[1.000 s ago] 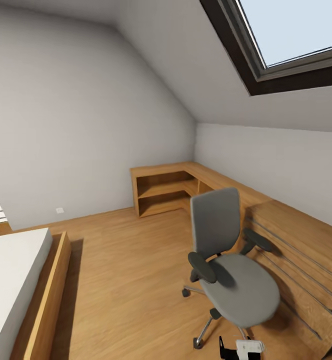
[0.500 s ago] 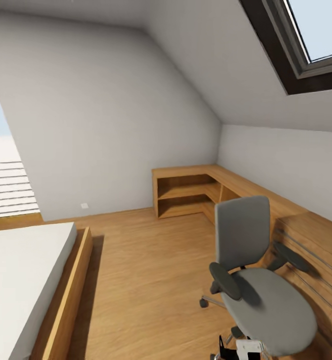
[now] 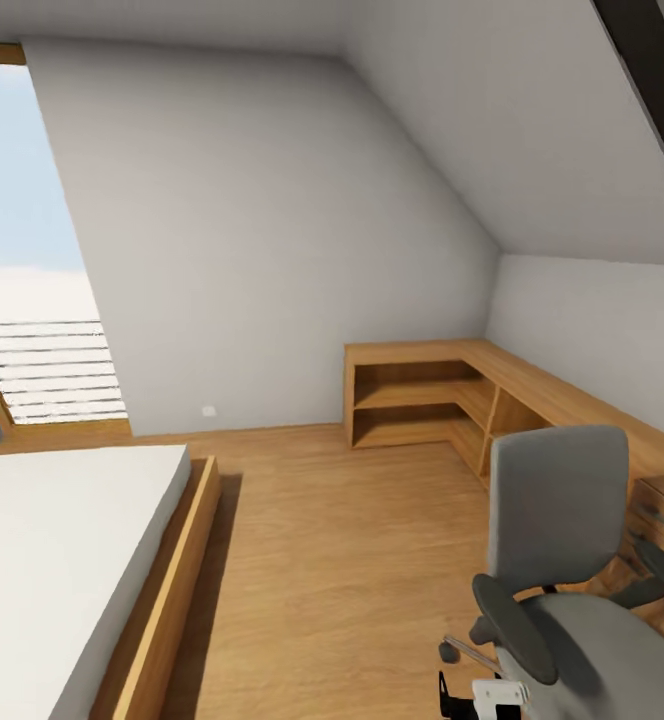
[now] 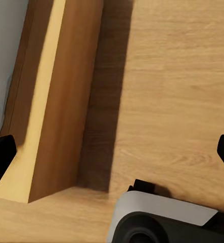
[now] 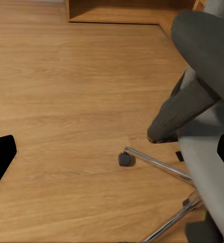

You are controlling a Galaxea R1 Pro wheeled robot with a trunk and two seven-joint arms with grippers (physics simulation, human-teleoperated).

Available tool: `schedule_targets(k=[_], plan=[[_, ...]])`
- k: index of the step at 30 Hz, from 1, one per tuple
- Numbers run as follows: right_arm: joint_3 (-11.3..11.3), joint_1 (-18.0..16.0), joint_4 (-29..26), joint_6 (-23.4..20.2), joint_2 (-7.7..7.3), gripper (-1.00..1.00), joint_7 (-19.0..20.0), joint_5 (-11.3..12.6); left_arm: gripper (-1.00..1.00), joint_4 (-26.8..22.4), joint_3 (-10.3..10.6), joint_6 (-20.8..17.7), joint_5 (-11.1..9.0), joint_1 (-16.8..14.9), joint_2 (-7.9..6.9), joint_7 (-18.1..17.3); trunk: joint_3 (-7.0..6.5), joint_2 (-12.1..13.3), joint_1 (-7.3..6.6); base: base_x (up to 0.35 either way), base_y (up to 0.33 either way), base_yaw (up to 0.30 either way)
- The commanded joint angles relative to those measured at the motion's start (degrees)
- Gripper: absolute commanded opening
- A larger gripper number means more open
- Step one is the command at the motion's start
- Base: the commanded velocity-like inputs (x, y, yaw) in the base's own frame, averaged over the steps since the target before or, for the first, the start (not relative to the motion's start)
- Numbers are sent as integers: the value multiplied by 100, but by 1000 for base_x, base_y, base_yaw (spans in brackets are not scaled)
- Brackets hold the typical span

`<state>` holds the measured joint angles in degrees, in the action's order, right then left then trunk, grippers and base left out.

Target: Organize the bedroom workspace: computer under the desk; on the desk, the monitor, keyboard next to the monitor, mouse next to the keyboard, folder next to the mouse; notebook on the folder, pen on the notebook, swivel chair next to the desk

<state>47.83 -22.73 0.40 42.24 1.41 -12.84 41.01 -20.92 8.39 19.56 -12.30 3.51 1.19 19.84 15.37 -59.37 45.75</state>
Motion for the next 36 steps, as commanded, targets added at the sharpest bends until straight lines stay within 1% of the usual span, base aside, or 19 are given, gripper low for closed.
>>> schedule_targets(k=[1, 9, 23, 29, 36], plan=[[49, -3, 4, 3, 2, 100, -50, -5, 100, -9, 49, 12, -54, 1, -5, 39, 4, -4, 2, 78, 0, 135], [59, -3, 4, 11, -8, 100, -36, -29, 100, -9, 49, 19, -61, 1, -5, 43, 1, -4, 2, 69, 0, 35], [61, -3, 4, 12, -14, 100, -36, -31, 100, -9, 49, 13, -61, 1, -5, 40, 1, -4, 2, 299, 0, 6], [61, -3, 4, 12, -4, 100, -42, -25, 100, -9, 49, 13, -56, 1, -5, 38, 1, -4, 2, 280, 0, 165], [61, -3, 4, 9, -1, 100, -40, -25, 100, -9, 49, 13, -54, 1, -5, 38, 1, -4, 2, 72, 0, 234]])
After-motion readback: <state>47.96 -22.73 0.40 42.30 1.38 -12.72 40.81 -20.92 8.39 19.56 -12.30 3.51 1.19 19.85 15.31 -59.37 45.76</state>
